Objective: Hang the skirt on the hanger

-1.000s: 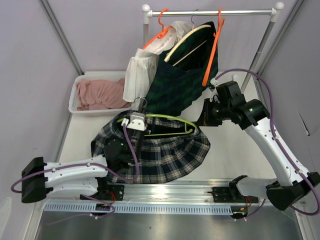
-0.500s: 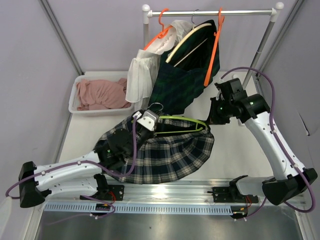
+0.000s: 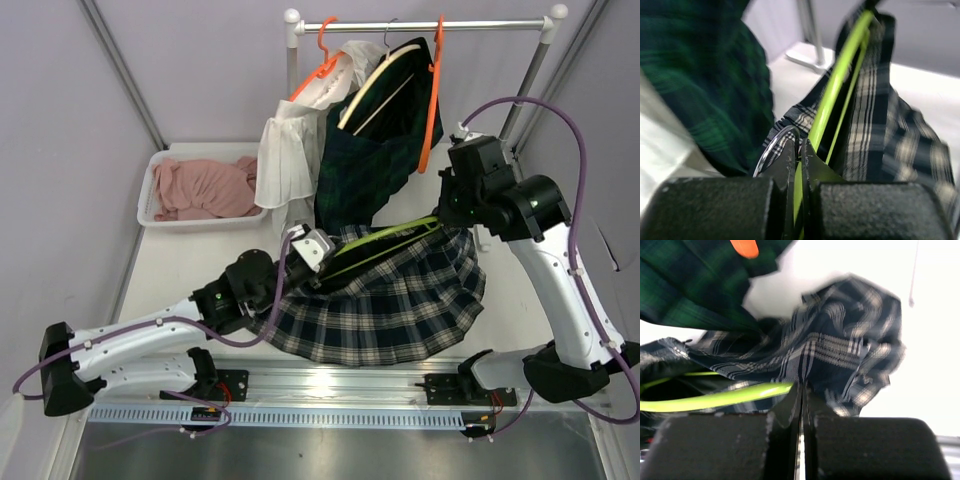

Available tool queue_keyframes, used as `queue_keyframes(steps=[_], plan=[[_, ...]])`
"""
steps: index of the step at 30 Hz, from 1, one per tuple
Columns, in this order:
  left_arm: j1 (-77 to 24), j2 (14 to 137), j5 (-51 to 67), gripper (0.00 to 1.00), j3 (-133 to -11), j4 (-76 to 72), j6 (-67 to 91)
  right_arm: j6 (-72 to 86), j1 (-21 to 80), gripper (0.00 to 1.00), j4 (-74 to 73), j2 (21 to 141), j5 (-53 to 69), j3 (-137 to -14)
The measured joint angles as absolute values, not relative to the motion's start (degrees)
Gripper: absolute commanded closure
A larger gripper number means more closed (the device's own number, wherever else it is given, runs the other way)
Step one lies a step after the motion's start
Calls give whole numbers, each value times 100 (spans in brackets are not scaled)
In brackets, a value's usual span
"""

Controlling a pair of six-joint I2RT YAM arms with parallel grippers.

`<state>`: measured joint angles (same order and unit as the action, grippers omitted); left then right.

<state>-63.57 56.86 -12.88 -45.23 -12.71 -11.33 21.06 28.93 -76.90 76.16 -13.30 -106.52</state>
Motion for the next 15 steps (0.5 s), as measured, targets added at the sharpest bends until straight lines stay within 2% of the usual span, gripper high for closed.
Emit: queue_keyframes(steps=[3,7,15], plan=[[-6357,5826,-963,100,-4523,-1116,-991,2215,3262,100,-7832,7684,-1774,-10659],[-6475,6219,-226,100,-4633,-993,-893,2567,4010,100,-7415,7813,-1260,-10656],[-6528,6278,36,100,-4580,-687,-843,2700,3739,100,-7015,7773,-1098,-10226]])
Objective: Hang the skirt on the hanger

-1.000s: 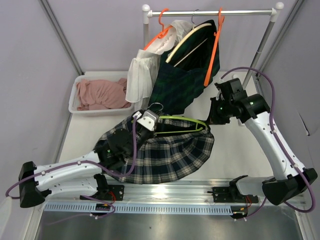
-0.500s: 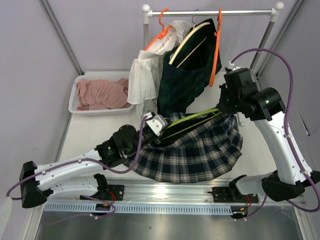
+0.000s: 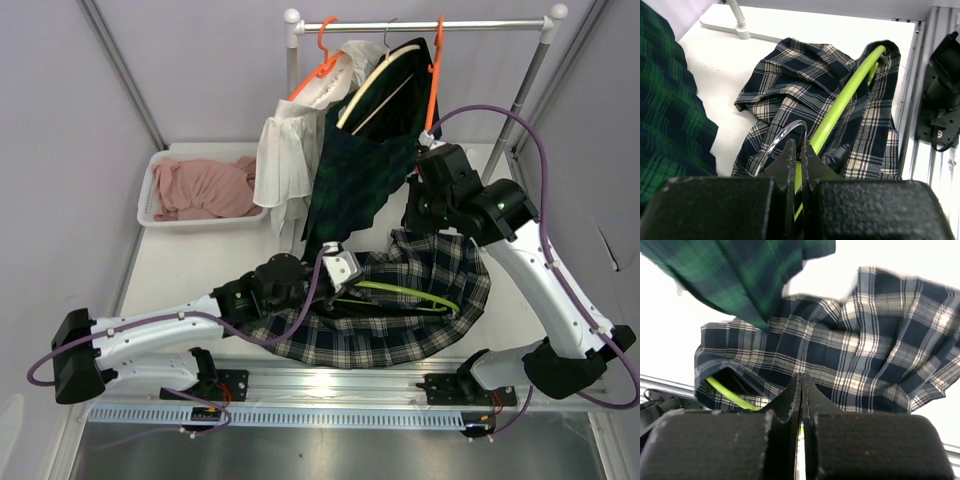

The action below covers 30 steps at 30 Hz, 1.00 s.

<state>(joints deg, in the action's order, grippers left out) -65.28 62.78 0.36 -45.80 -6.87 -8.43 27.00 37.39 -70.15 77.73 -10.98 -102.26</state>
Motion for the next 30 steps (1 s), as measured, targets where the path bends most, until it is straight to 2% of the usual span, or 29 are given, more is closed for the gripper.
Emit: queue_keyframes(steps=[5,10,17,24,30], plan=[[-6423,6381,-351,100,-4466,-928,-692,2700,3677,99,-6847,7653,-919,-9690],[-6075,6565,-639,100,-4257,-1149,-493,2659,3164,80,-6598,7102,-552,-8726],[-5878,6823,-888,100,-4235,-1197,-432,2600,2237,66,-6375,5767,-34,-7081],[-5808,7002,-891,100,-4235,-1234,-340,2587,1730,66,-6202,5033,521,-5658],[-5793,7013,-891,100,-4235,-1234,-316,2628,1636,67,-5929,5061,670,-5402]])
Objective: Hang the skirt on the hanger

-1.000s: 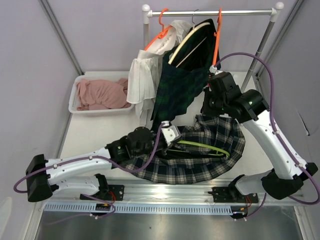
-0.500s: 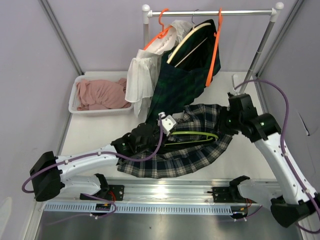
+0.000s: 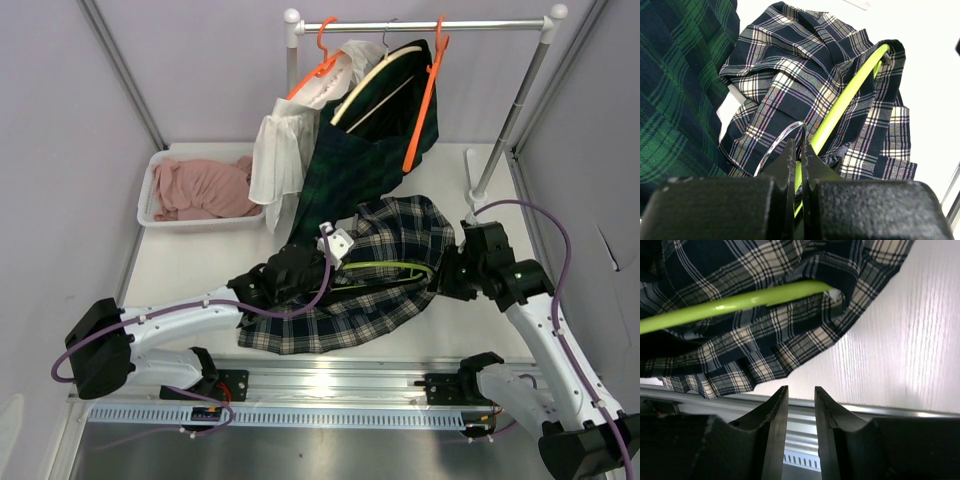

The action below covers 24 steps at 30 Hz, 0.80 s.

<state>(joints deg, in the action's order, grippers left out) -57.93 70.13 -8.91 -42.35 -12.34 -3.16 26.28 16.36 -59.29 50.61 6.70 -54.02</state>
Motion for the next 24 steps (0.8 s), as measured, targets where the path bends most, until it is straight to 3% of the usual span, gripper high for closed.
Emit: queue_keyframes(steps=[16,22,24], plan=[[-5771,7035,-880,100,-4235,-1234,-294,3433,1470,56,-4027,5312,23,-3931],[-5771,7050,-864,100,-4237,-1234,-294,3474,1441,56,-3459,5330,-268,-3767],[-5771,7050,-860,100,-4235,-1232,-294,3474,1435,61,-3308,5356,-344,-3739]])
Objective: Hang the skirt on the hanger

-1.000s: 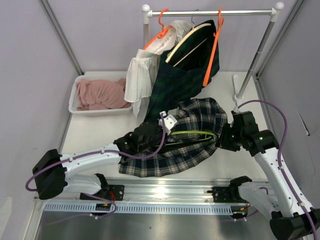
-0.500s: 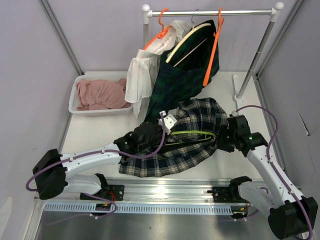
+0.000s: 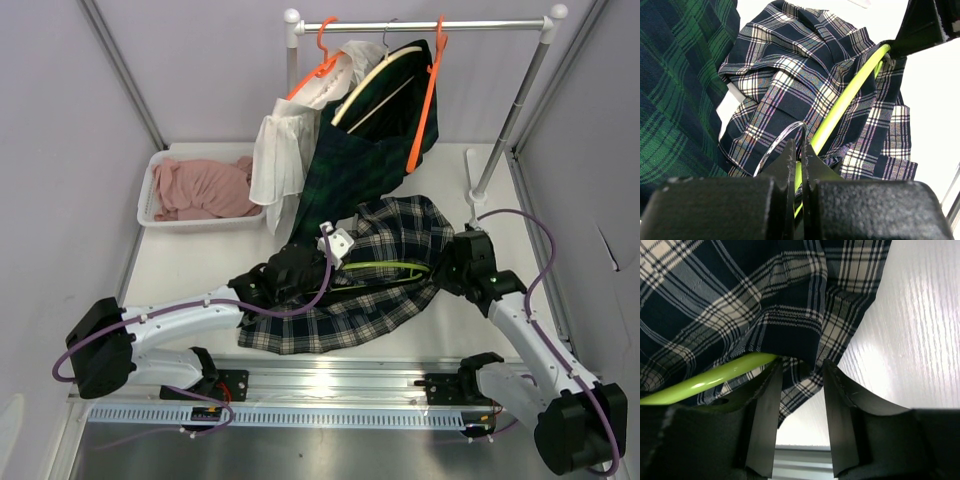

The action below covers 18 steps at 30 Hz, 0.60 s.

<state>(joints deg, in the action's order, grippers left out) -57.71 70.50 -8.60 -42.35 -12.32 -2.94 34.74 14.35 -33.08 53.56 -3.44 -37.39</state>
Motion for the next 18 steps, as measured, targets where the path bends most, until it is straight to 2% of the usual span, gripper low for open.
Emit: queue_keyframes(steps=[8,13,16,18], plan=[[-5758,7050,-864,100,-4239,-1229,-296,3472,1426,70,-2917,5631,-425,-3732],[-5756,7050,-849,100,-4244,-1225,-294,3435,1422,92,-2716,5723,-451,-3607],[-5756,7050,-819,100,-4244,-1212,-294,3415,1422,100,-2705,5754,-491,-3586],[-5756,7050,-797,100,-4254,-1188,-296,3398,1428,100,-2703,5752,-523,-3586]])
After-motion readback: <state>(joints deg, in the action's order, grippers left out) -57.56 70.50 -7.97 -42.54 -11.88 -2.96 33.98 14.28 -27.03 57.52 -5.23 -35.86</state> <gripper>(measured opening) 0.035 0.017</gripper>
